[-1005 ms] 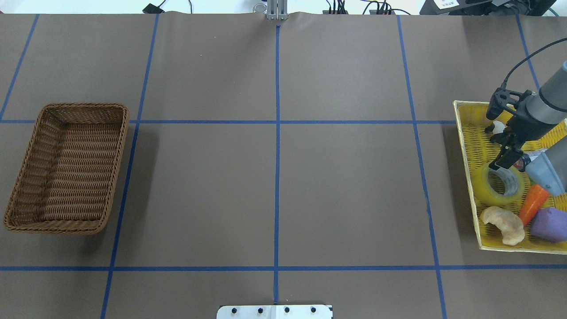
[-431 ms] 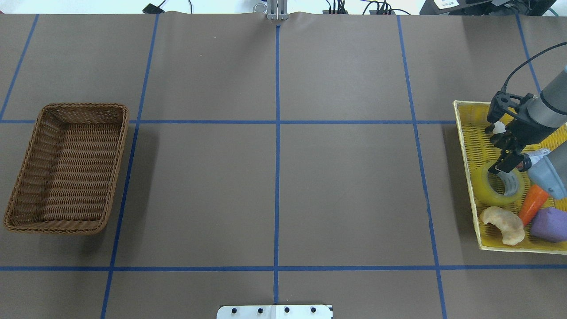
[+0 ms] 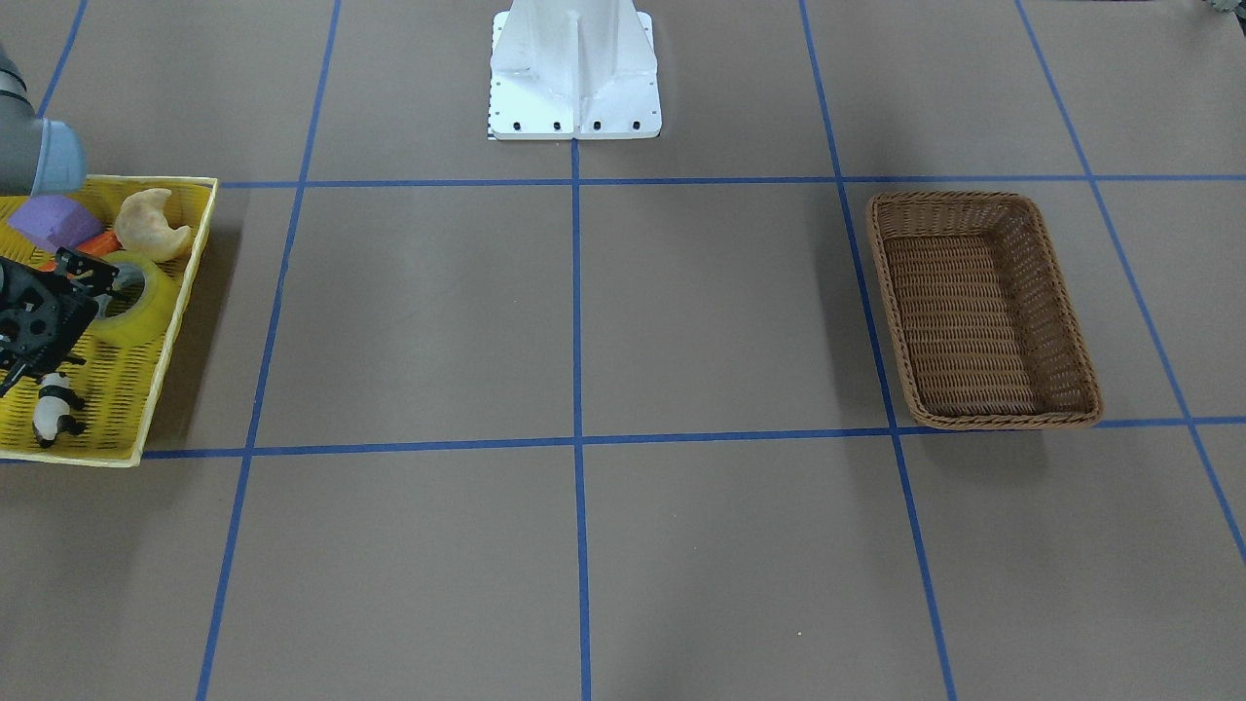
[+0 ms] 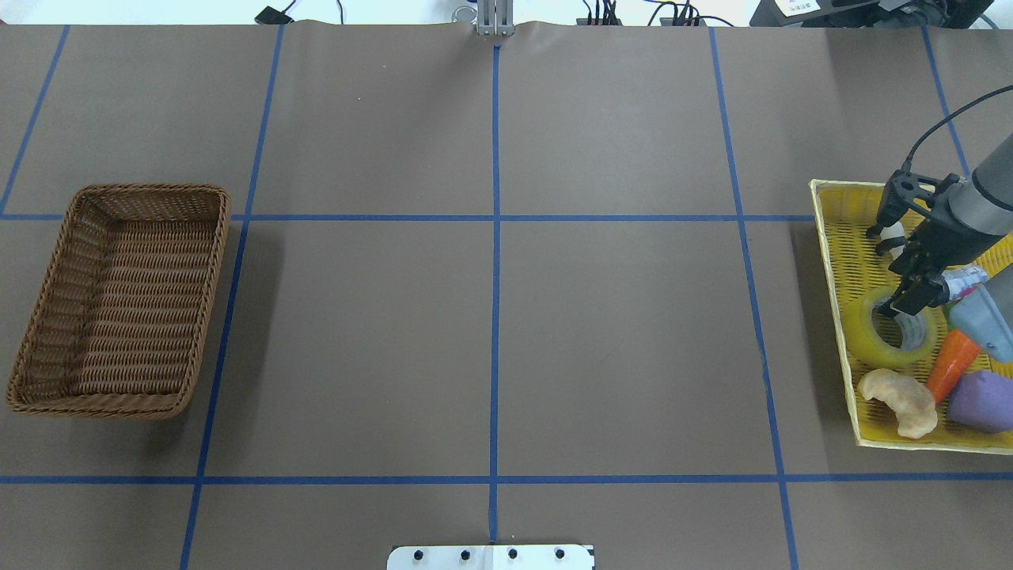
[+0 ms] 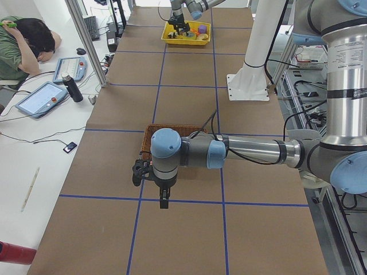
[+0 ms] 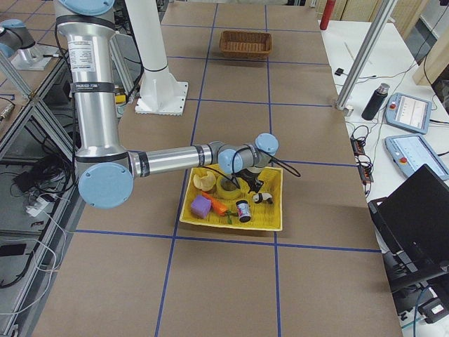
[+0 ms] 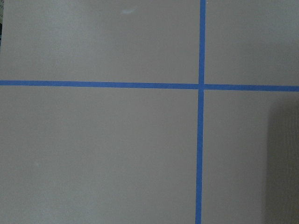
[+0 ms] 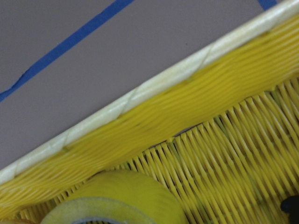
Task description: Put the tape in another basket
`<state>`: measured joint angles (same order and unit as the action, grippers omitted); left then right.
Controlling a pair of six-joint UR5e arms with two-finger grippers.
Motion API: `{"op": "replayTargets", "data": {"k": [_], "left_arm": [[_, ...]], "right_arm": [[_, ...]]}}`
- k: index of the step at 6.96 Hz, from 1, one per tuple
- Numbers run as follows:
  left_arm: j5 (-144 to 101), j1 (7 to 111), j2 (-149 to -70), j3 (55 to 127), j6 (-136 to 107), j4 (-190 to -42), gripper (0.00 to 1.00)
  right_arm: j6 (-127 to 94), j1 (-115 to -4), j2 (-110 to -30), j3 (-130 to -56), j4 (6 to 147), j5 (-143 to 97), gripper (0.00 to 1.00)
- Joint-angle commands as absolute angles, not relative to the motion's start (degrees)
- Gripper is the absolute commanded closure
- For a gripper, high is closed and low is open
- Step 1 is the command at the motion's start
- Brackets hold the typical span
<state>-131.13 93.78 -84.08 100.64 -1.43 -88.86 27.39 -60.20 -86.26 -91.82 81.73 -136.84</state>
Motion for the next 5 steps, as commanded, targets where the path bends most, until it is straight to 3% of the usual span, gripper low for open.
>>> {"op": "replayTargets", "data": {"k": [1,2,5], "left_arm": [[-131.13,93.78,-84.11,100.63,-1.49,-88.86,0.02],[-131.13,93.78,-84.11,100.63,-1.49,-88.86,0.02],[-131.13,93.78,-84.11,100.55,-1.49,-88.86,0.02]], "right_arm": [[27.51,-60.21,-86.75,-91.93,81.65,-136.67,0.38],[27.68,-60.21,-86.75,-91.93,81.65,-136.58,0.48],[27.95,-59.94,-87.19,-91.93,81.65,-135.8,0.52]]}}
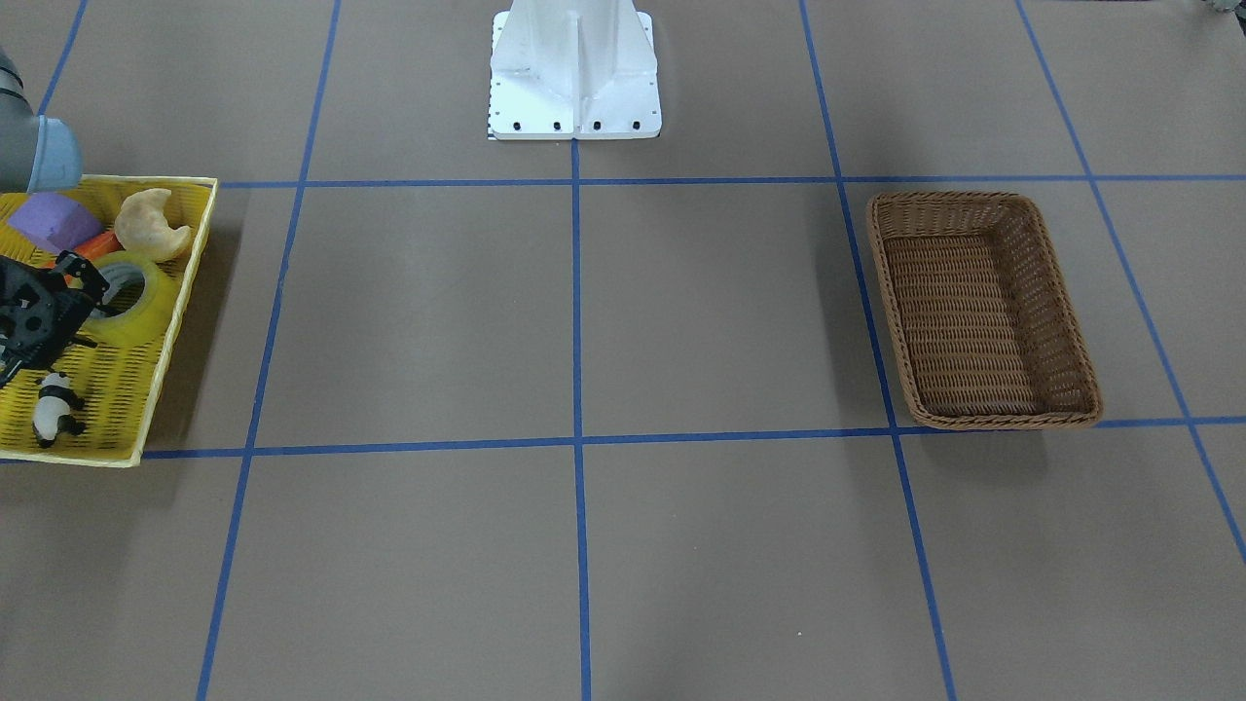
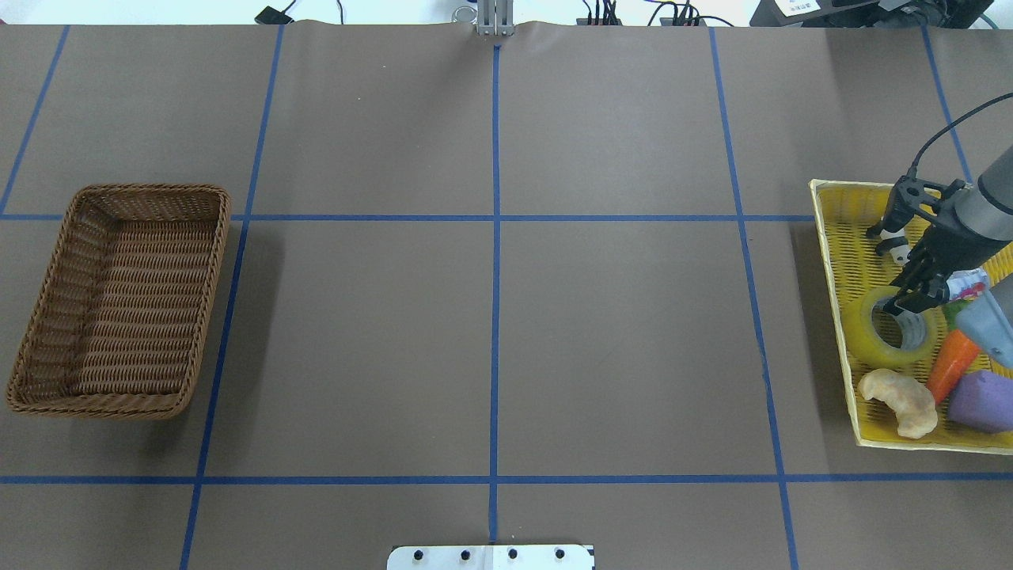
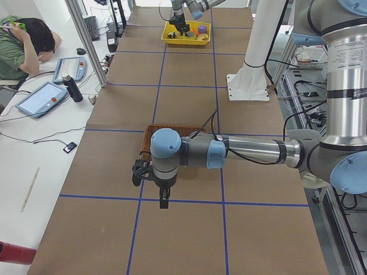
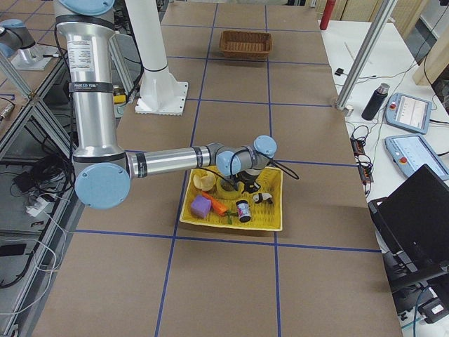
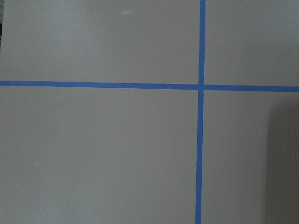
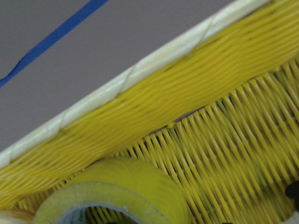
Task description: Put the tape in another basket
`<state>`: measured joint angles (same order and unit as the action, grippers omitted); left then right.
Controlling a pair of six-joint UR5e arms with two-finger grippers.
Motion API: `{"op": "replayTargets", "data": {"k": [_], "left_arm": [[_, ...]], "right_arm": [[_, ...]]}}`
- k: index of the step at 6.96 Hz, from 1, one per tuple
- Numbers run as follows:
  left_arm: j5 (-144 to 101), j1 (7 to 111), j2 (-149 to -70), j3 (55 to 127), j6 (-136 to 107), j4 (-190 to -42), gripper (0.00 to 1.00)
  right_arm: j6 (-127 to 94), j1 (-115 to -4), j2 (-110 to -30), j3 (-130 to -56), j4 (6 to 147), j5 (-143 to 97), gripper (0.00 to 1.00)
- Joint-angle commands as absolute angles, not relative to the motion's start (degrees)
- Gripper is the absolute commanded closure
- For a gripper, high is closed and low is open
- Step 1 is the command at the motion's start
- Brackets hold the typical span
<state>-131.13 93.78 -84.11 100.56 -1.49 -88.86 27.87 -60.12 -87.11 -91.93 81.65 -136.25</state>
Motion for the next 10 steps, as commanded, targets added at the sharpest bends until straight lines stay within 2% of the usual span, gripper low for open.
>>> {"op": "replayTargets", "data": {"k": [1,3,7,10], "left_arm": [[-131.13,93.78,-84.11,100.55,-1.49,-88.86,0.02],[-131.13,93.78,-84.11,100.55,-1.49,-88.86,0.02],[-131.13,93.78,-84.11,100.63,-1.76,-88.86,0.02],[-131.13,93.78,-84.11,100.98,-2.02,-88.86,0.02]], "right_arm": [[27.95,-59.94,-87.19,-92.02,81.65,-135.79,0.63],[27.95,-59.94,-87.19,-92.46,81.3,-135.62,1.0],[27.77,-62.82,-88.15,-94.03,78.93,-138.15,1.0],[26.82,-67.83,-90.79,-98.69,78.93,-139.74,1.0]]}}
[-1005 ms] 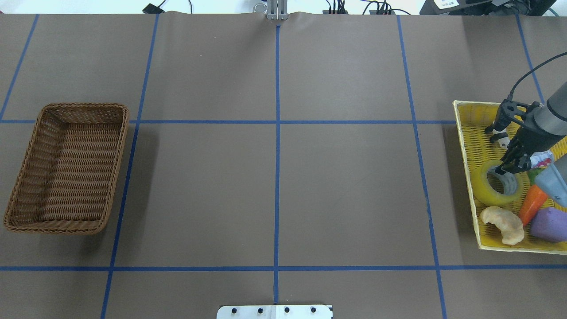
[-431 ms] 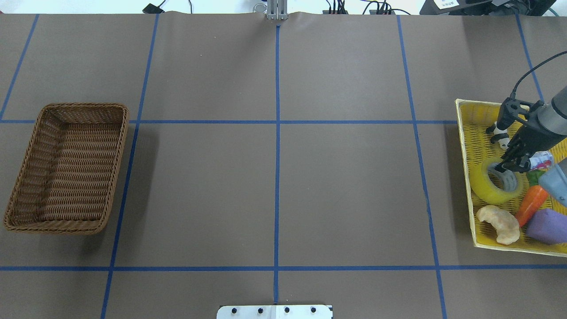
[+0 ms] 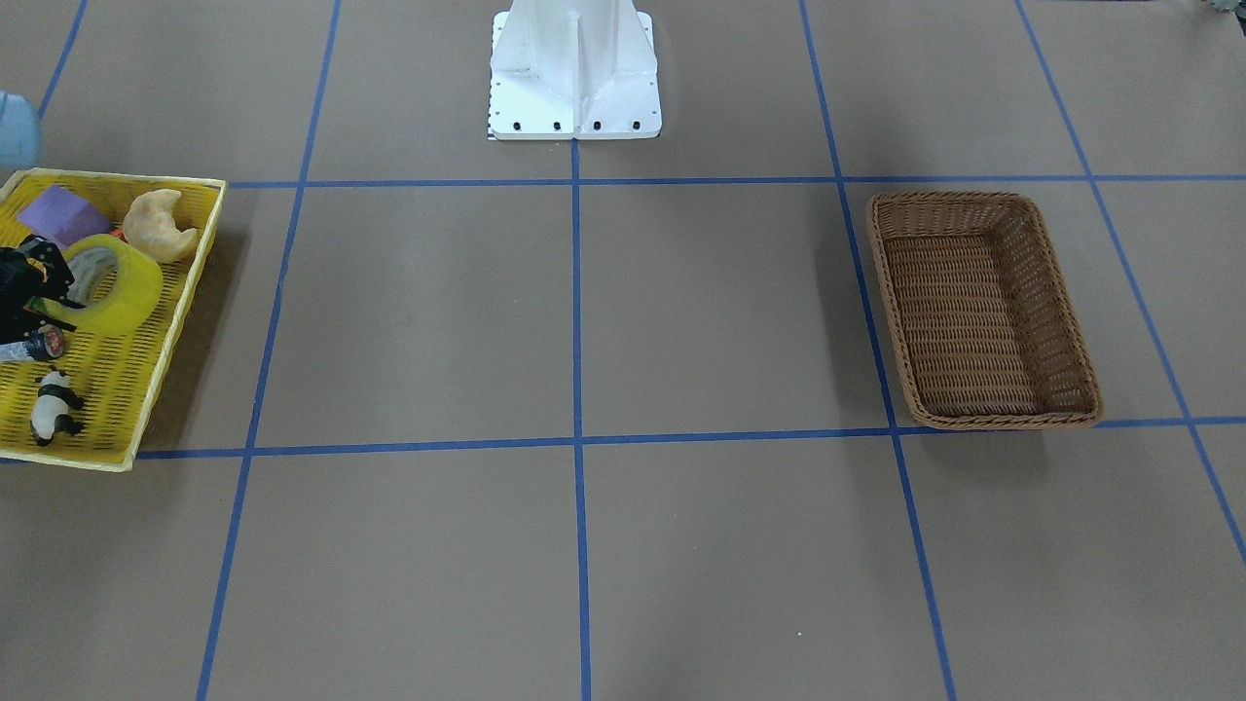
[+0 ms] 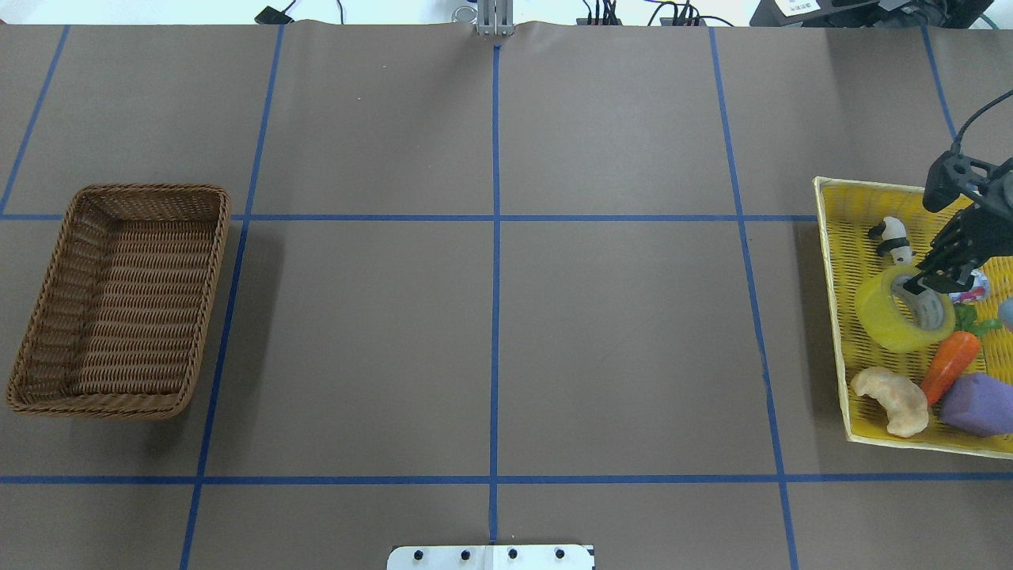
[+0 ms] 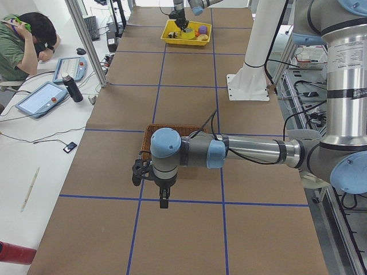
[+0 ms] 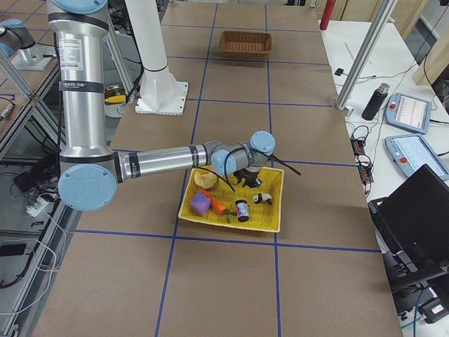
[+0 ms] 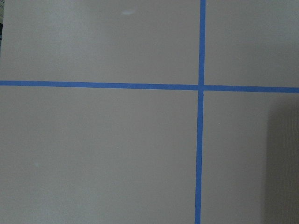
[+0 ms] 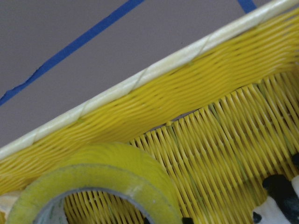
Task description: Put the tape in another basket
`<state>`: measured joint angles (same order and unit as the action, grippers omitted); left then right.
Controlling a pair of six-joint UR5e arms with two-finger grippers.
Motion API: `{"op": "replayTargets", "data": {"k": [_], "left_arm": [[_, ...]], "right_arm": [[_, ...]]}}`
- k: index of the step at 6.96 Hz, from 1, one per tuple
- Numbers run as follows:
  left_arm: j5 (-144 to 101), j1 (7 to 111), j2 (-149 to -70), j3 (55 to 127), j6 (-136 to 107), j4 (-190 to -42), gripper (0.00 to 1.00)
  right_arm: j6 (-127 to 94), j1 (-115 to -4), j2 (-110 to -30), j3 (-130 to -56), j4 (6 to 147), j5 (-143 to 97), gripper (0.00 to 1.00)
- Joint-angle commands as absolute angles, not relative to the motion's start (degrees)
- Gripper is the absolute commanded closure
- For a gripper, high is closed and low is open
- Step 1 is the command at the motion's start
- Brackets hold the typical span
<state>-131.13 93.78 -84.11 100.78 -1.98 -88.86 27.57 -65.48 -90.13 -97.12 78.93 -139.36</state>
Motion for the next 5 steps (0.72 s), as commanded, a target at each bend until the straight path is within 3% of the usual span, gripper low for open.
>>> {"op": "replayTargets", "data": {"k": [1,5], "left_arm": [[-131.22,93.78,-84.11,100.99,-2.02,-88.86,0.02],[-131.31,93.78,-84.55,102.48,-2.02,-91.13,0.02]], "right_arm": [[24.63,-69.07,-90.09,-98.96,79.45,-140.44,1.0],[-22.1,-69.53,-80.45,-104.39,78.84,-146.69,1.0]]}}
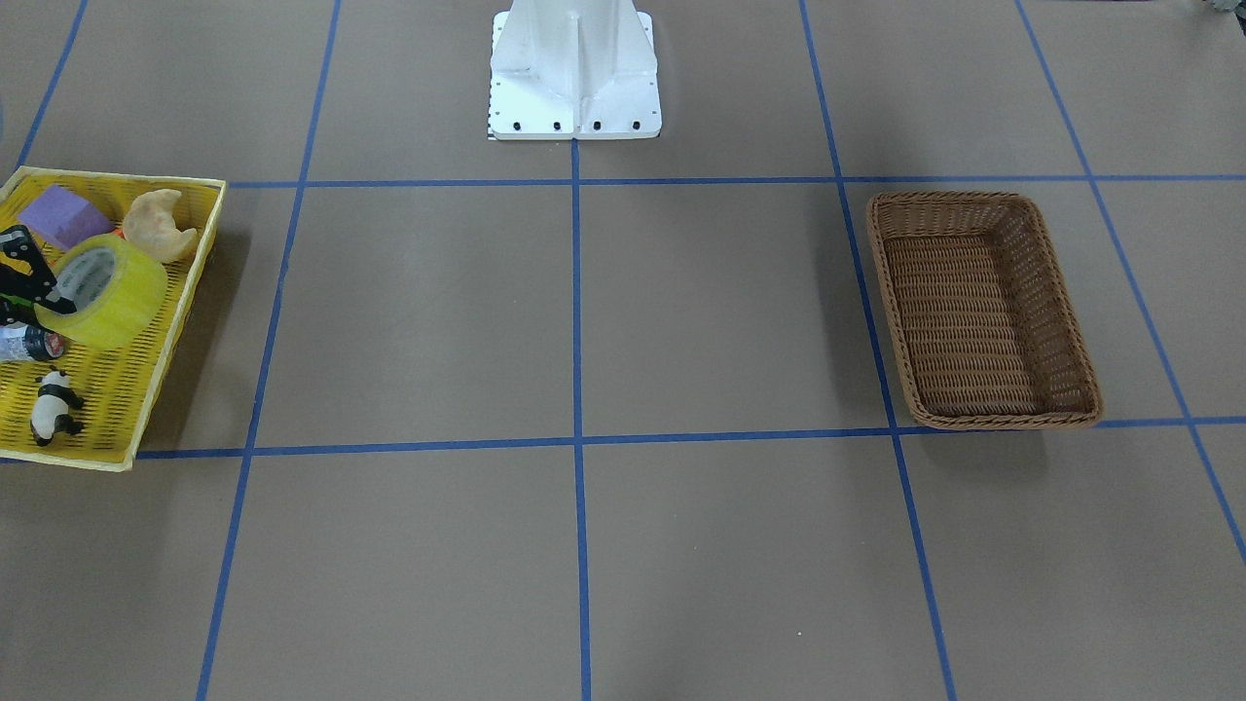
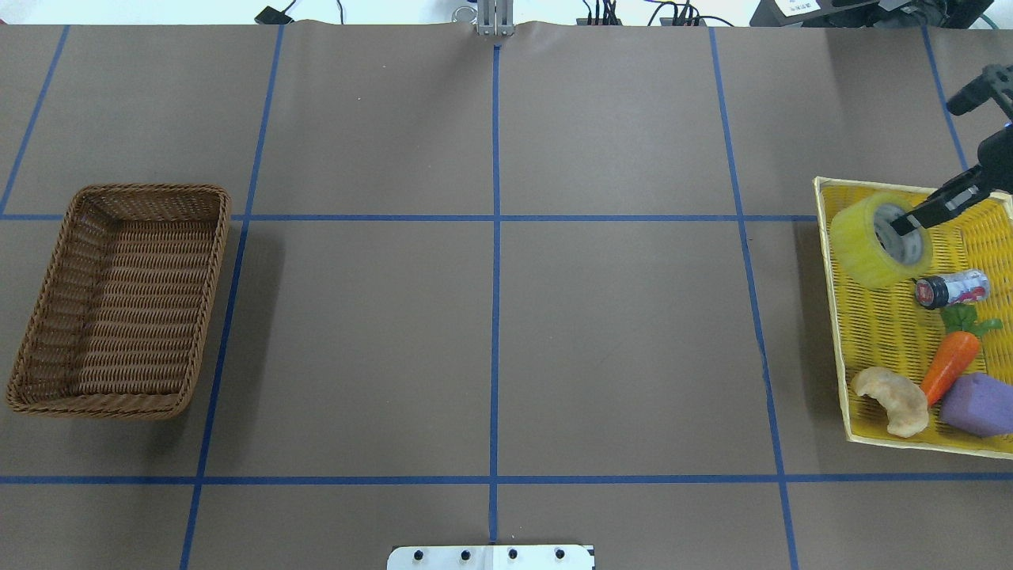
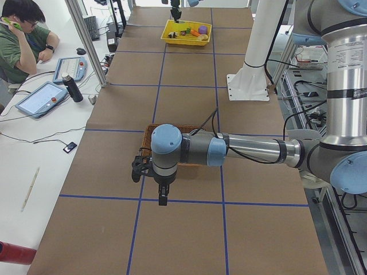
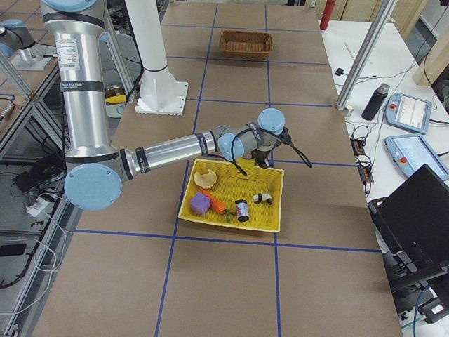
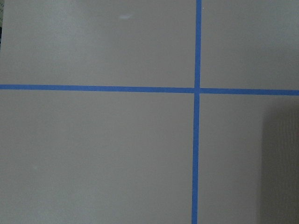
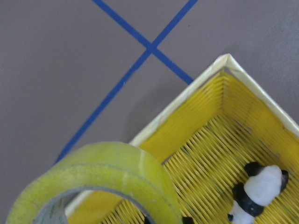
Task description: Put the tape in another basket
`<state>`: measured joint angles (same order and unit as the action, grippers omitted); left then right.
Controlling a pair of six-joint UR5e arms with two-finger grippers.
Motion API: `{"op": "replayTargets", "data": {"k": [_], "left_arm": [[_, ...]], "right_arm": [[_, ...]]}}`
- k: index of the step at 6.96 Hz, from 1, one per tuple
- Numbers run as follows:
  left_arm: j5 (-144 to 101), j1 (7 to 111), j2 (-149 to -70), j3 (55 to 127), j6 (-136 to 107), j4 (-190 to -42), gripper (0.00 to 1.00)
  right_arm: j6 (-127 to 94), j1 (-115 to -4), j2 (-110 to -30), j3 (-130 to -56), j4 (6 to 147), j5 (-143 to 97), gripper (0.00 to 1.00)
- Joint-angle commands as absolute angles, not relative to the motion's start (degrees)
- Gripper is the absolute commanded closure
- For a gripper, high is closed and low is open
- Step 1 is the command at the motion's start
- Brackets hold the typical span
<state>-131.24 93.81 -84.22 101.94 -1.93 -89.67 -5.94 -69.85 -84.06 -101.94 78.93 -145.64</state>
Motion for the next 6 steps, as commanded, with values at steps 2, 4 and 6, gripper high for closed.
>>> {"op": "replayTargets", "data": {"k": [2,4,6], "left_arm": [[-139.95,93.78,-88.3,103.1,-9.27,-91.49,0.02],[-149.63,93.61,-93.4,103.1,-16.83,-91.58,0.02],[-154.33,90.63,-96.68,102.57,-23.97,-98.11,0.02]], "right_arm": [[-45.09,-63.49,-71.95,-106.87,78.75,-146.08,1.0],[-56.02,-58.03,-64.8,-106.7,77.36,-145.81,1.0],[-66.64,-55.56,-64.6,-106.0,64.57,-144.16,1.0]]}}
